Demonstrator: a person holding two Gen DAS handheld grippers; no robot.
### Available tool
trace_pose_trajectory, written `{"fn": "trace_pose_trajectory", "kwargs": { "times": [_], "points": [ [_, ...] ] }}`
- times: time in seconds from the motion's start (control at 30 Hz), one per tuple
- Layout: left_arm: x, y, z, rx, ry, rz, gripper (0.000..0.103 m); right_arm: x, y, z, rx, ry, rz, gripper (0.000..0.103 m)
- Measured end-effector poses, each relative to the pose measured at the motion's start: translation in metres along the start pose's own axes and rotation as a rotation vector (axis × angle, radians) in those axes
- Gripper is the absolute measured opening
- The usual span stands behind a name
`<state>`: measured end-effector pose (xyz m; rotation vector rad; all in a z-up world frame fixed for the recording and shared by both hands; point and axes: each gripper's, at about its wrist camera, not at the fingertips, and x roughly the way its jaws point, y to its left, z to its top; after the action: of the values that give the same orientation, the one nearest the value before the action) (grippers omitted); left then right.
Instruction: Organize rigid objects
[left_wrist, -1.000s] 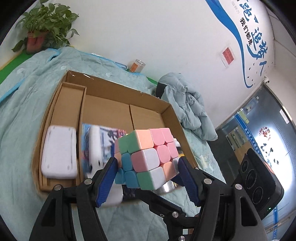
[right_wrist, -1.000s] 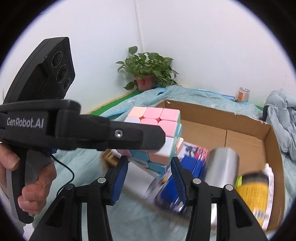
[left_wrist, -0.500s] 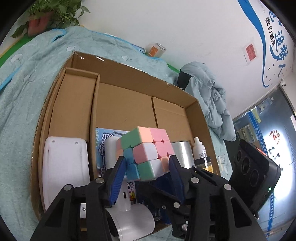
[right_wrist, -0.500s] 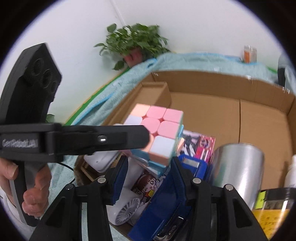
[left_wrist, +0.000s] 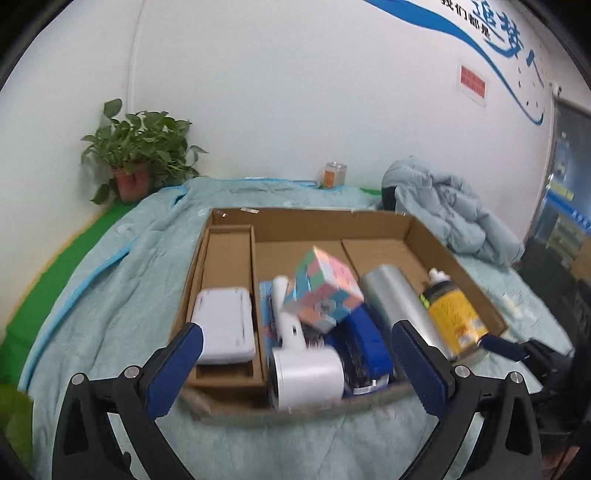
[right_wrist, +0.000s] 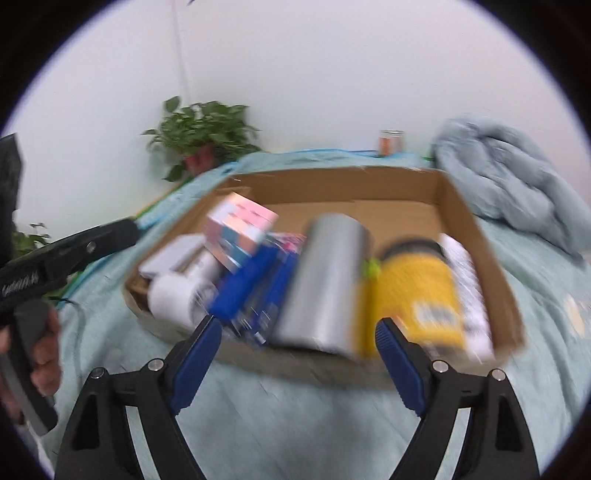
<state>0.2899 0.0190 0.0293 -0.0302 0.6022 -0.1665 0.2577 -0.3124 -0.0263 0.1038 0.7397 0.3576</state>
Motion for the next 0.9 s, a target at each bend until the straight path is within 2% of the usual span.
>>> {"fn": "trace_pose_trajectory", "kwargs": {
  "times": [0.1, 0.27, 0.57, 0.77, 0.9],
  "points": [
    [-0.016, -0.020, -0.030, 0.006, -0.027, 0.053, 0.103, -0.015, -0.010, -0.018, 0.034, -0.001, -0.097, 0.086],
    [-0.035, -0.047, -0.059, 0.008, -0.050, 0.076, 0.103, -0.034, -0.018, -0.033, 0.041, -0.006, -0.190, 0.086],
    [-0.049, -0.048, -0.060, -0.075, -0.073, 0.106, 0.103, -0.049, -0.009, -0.036, -0.022, -0.036, -0.192, 0.086],
    [-0.054, -0.051, -0.062, -0.048, -0.070, 0.137, 0.103, -0.052, -0.004, -0.038, -0.041, -0.041, -0.193, 0.086],
    [-0.057, -0.053, -0.064, -0.034, -0.088, 0.127, 0.103, -0.054, -0.004, -0.038, -0.044, -0.046, -0.200, 0.086]
  ]
}}
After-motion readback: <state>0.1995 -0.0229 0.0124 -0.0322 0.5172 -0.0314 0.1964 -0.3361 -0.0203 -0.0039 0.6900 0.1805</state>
